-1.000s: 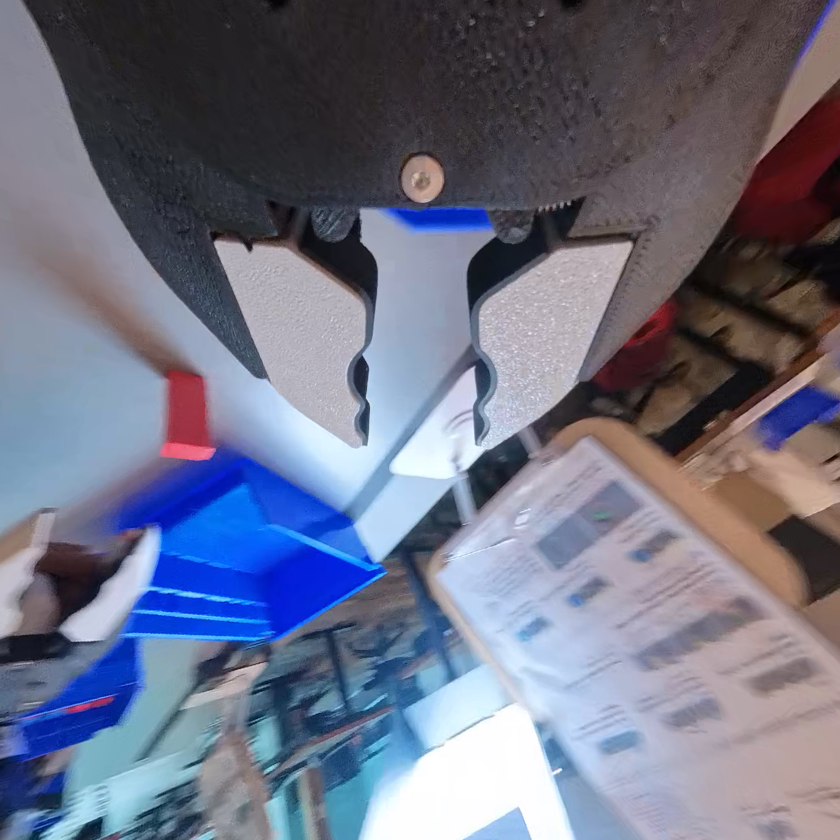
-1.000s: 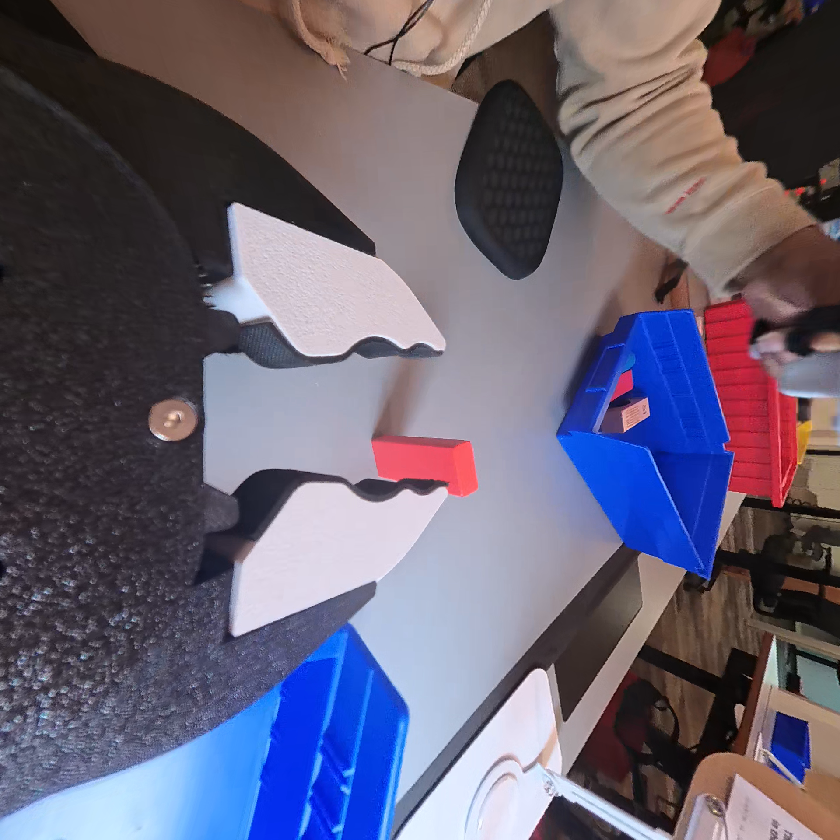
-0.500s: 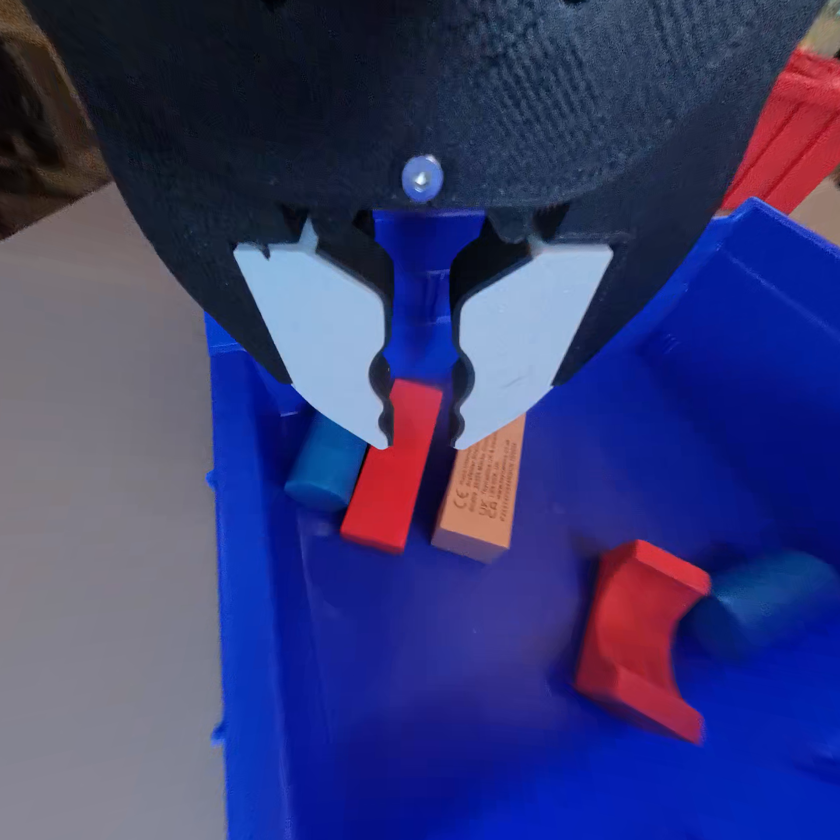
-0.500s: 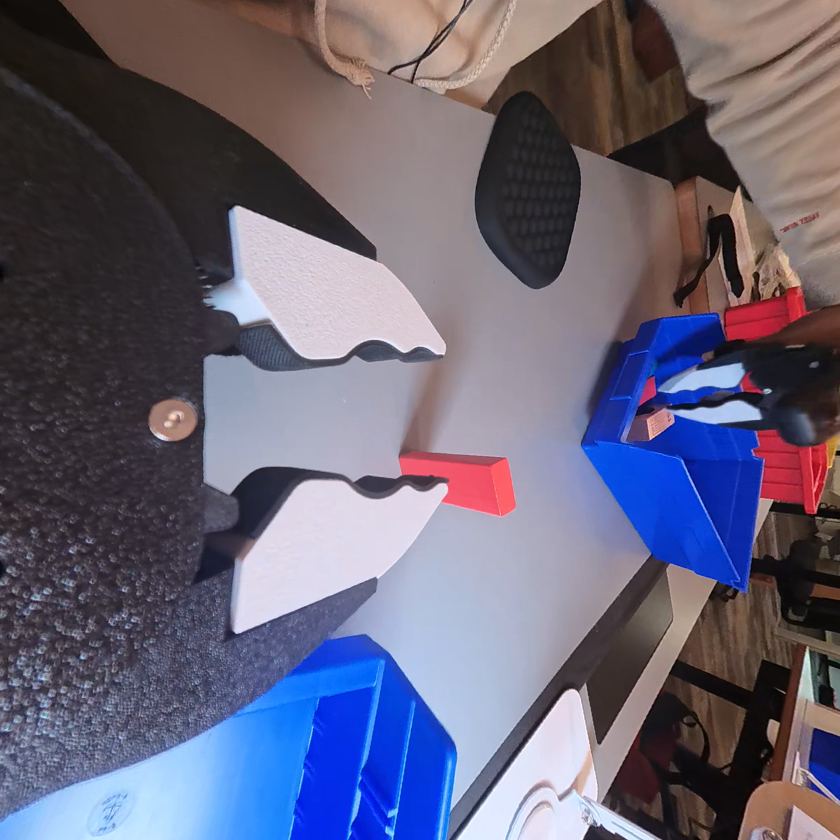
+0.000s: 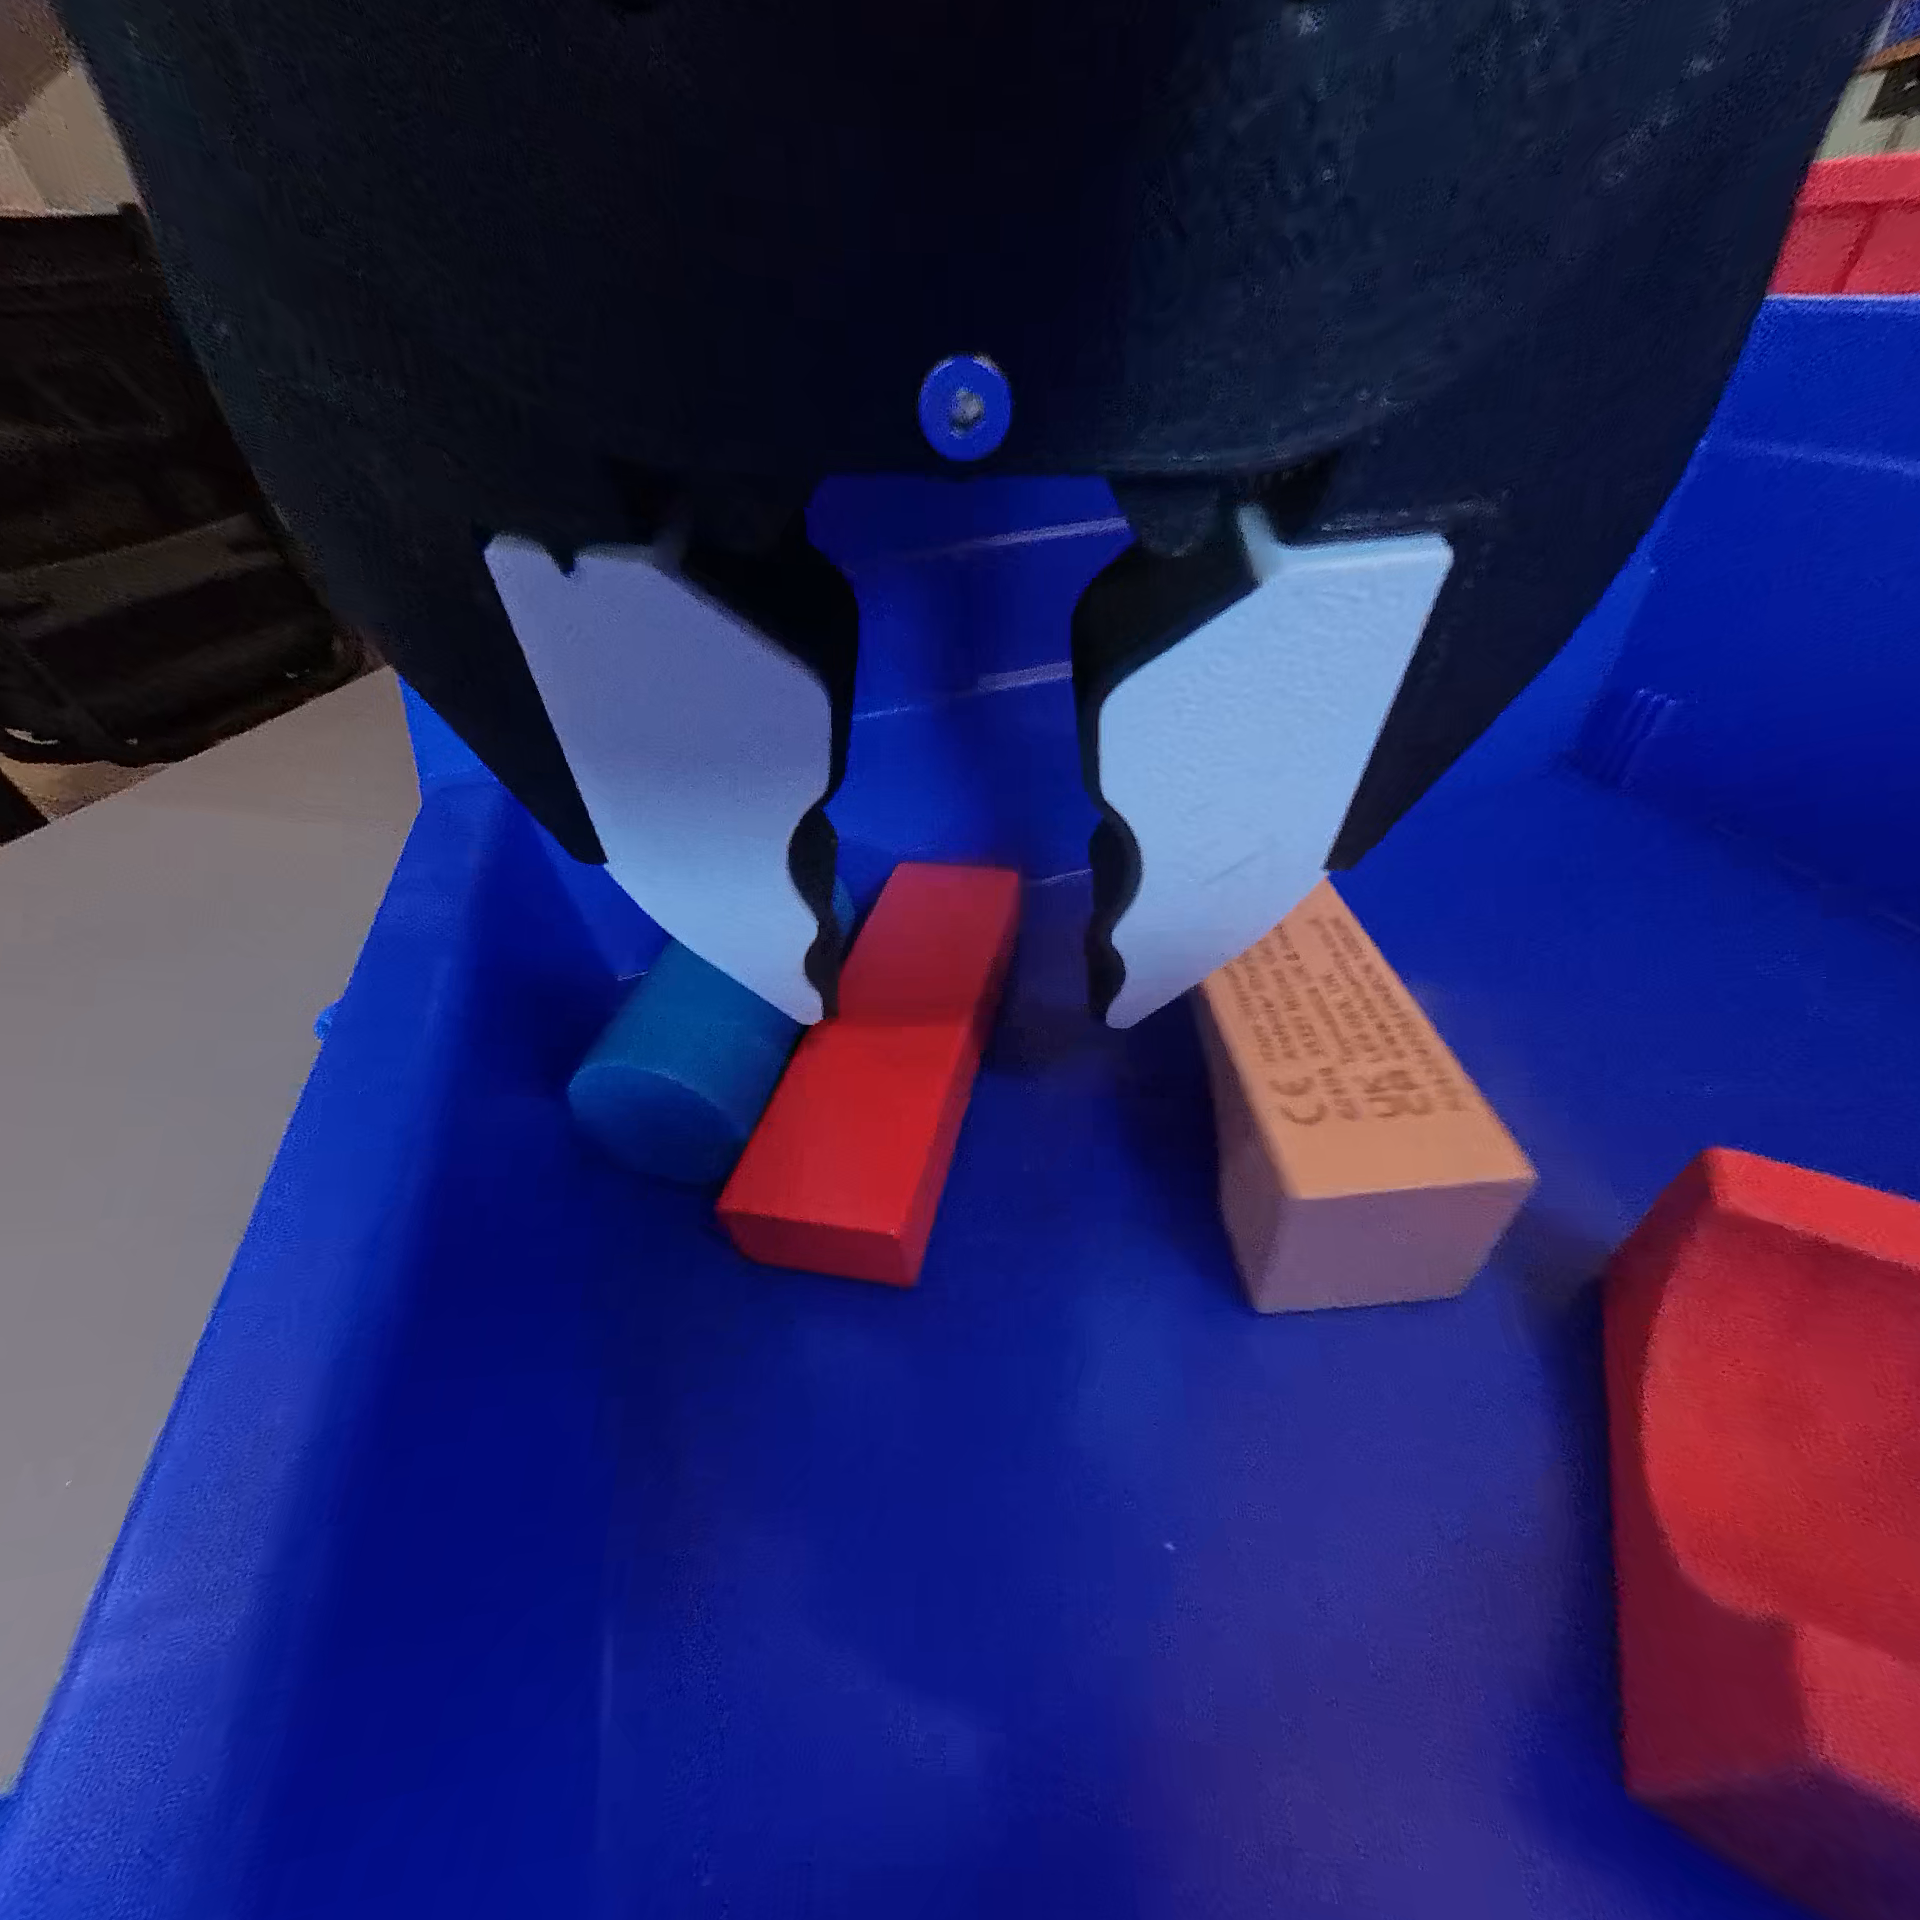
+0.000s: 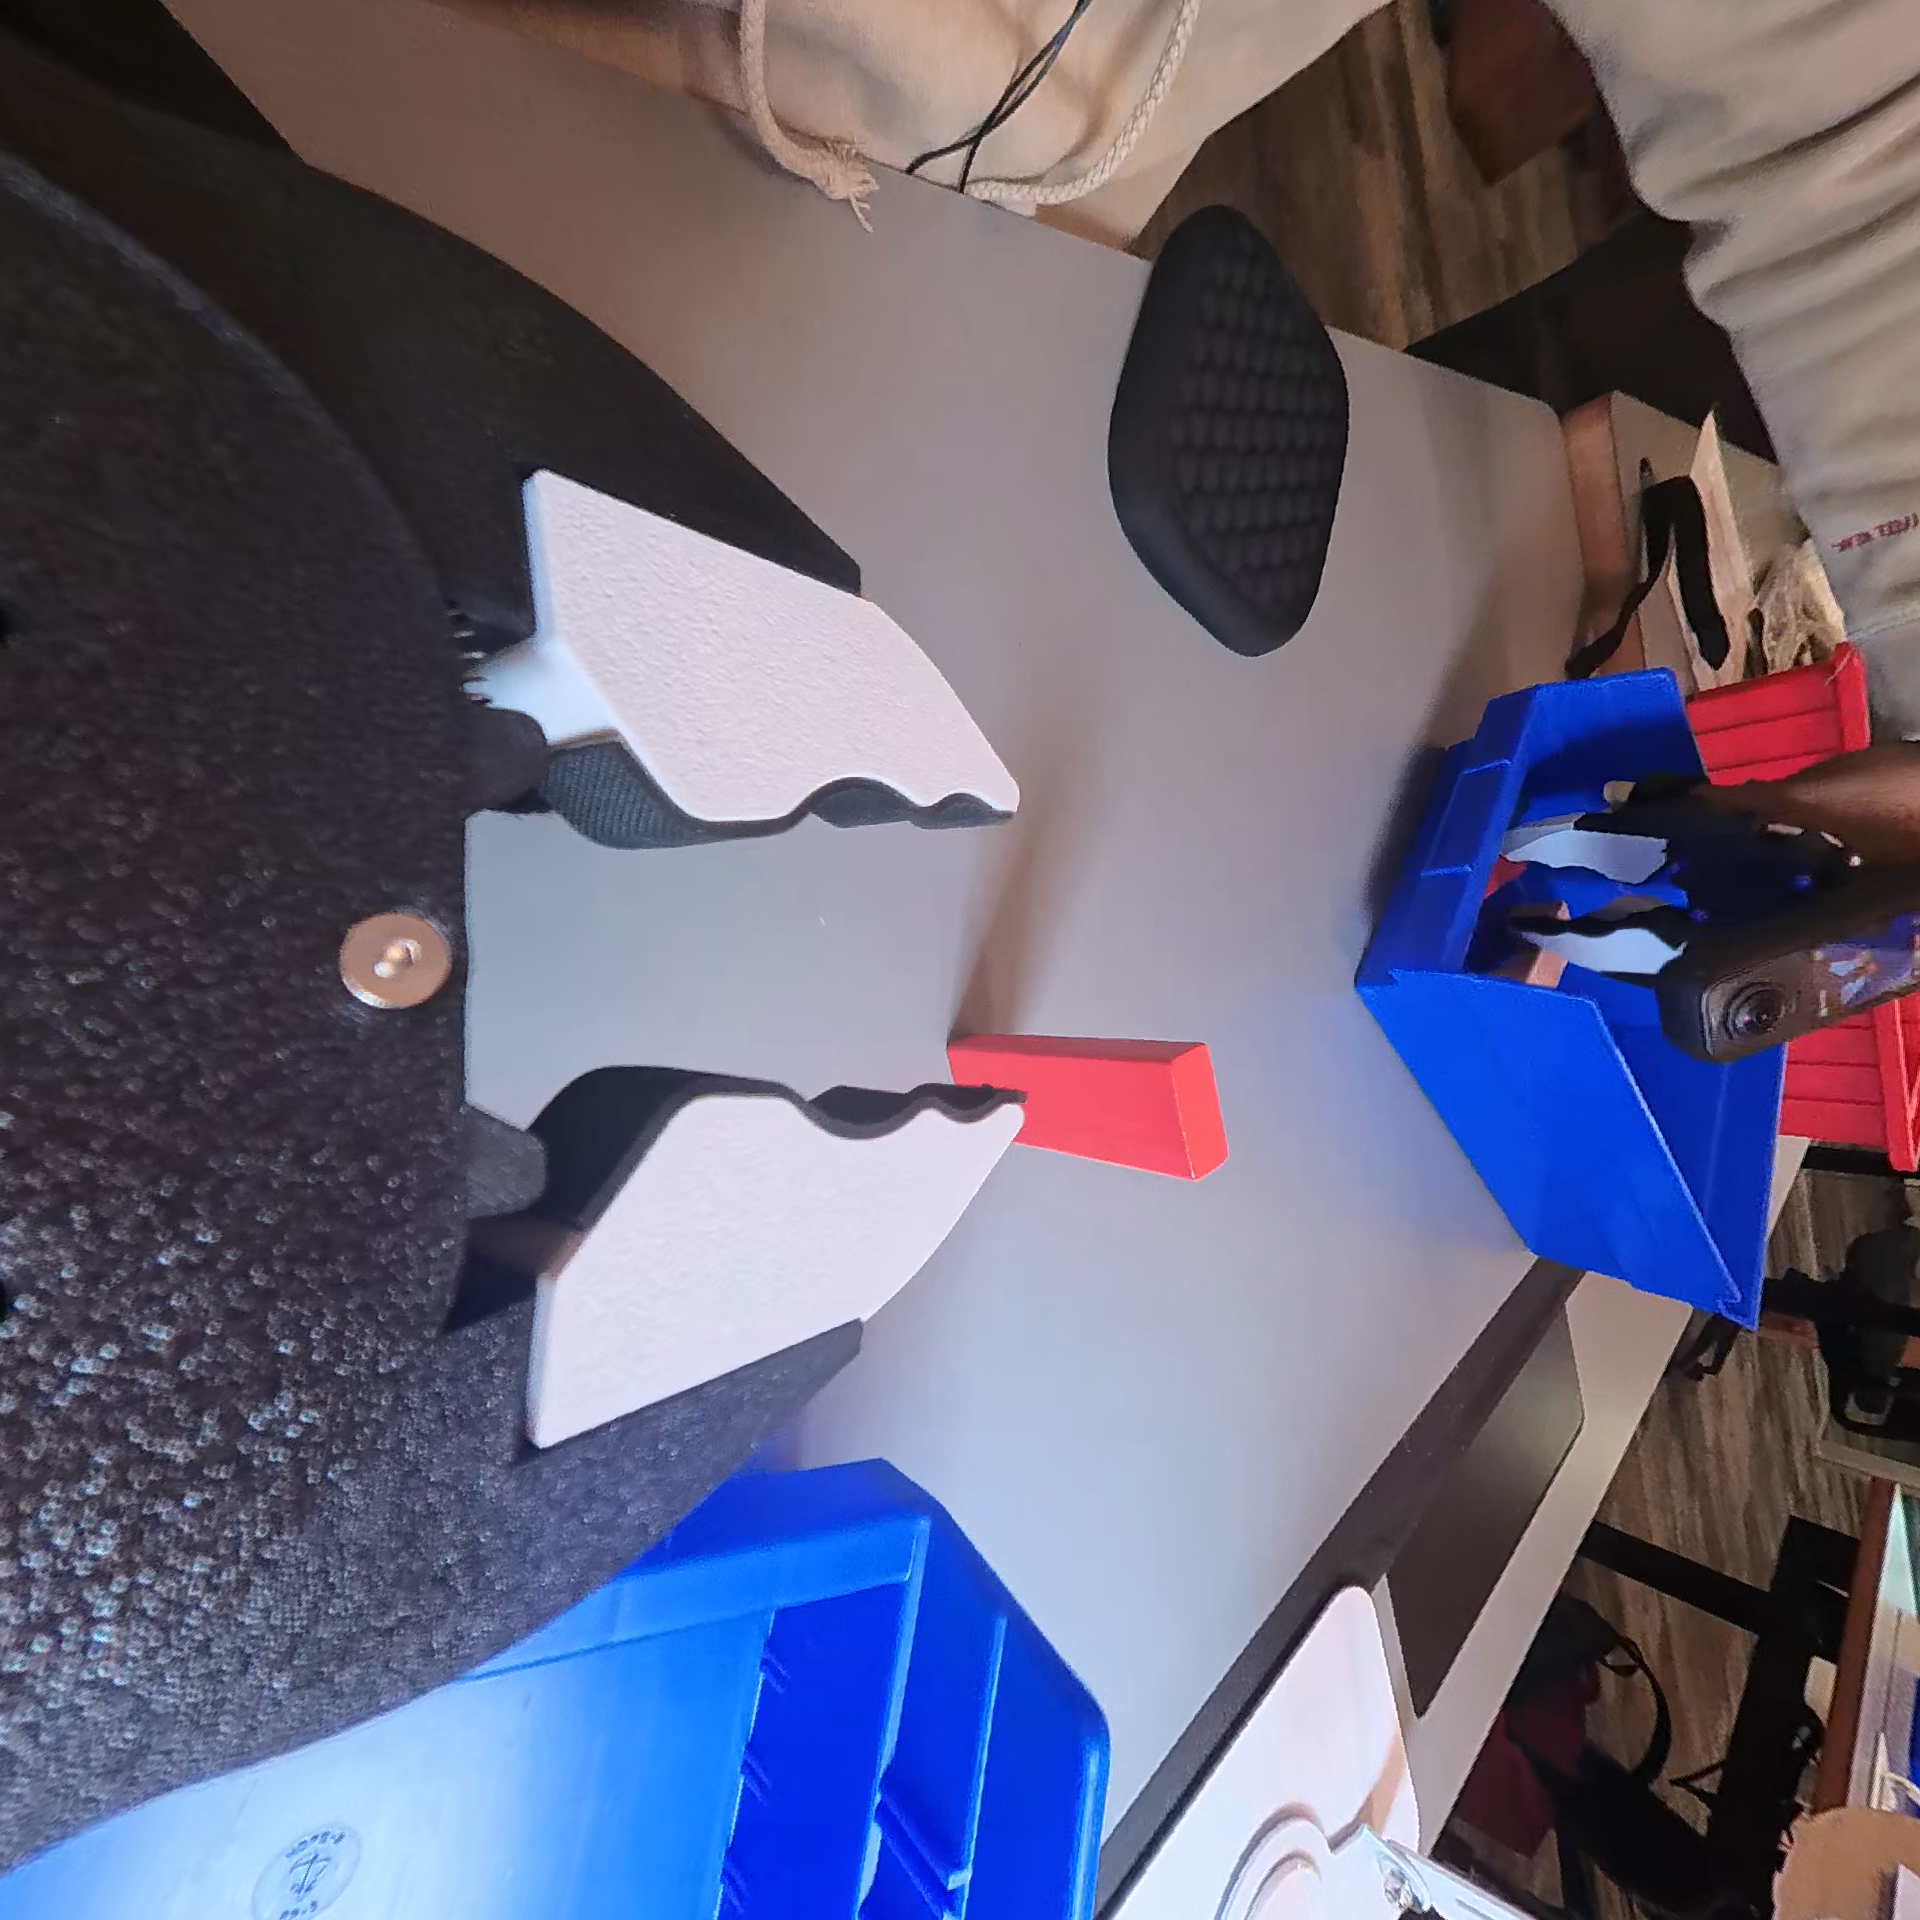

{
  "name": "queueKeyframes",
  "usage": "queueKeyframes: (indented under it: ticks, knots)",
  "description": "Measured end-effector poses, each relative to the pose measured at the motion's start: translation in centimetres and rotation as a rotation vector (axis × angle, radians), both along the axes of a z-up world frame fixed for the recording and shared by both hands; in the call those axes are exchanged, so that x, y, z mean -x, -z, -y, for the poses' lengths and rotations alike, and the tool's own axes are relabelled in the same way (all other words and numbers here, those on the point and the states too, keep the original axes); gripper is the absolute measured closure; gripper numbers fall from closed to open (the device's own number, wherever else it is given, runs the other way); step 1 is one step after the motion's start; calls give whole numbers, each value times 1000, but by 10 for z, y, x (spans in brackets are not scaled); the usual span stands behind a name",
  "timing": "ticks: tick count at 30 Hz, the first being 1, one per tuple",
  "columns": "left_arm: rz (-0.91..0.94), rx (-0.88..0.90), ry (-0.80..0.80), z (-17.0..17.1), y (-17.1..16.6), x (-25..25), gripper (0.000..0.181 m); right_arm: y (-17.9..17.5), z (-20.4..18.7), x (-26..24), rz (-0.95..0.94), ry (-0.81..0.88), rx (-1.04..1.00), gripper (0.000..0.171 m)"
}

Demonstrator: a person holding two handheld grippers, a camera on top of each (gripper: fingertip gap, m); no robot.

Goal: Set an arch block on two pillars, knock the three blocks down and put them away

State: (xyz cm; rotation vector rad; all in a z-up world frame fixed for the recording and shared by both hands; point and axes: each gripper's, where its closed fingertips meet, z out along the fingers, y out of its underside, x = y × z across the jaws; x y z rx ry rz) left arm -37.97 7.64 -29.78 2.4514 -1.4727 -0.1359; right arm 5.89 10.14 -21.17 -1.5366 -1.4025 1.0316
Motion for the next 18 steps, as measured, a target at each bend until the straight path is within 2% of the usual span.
queueKeyframes:
  ticks: [4, 6, 7, 9, 11, 13, 15, 18]
  knots:
    - [-2, -4, 20, -3, 1, 1, 126, 1, -2, -1, 7, 12, -8, 124]
    - [-40, -49, 28, -8, -1, 4, 128, 1, -4, -2, 7, 19, -13, 124]
    - [-49, -83, 28, -11, -2, 5, 129, 1, -4, -2, 6, 21, -11, 124]
    - [-51, -280, 94, -35, -10, 7, 135, 0, -5, -3, 5, 25, -9, 124]
    - [-10, -334, 99, -37, -17, 5, 146, 0, -5, -3, 3, 26, -6, 124]
    - [39, -315, 64, -30, -18, 2, 139, 1, -5, -2, 2, 24, 1, 124]
    - [8, -289, 75, -24, -13, 7, 130, 3, -5, 0, 9, 22, 4, 124]
    - [20, -208, -5, -15, 4, 6, 117, 6, -4, 1, 21, 20, 6, 124]
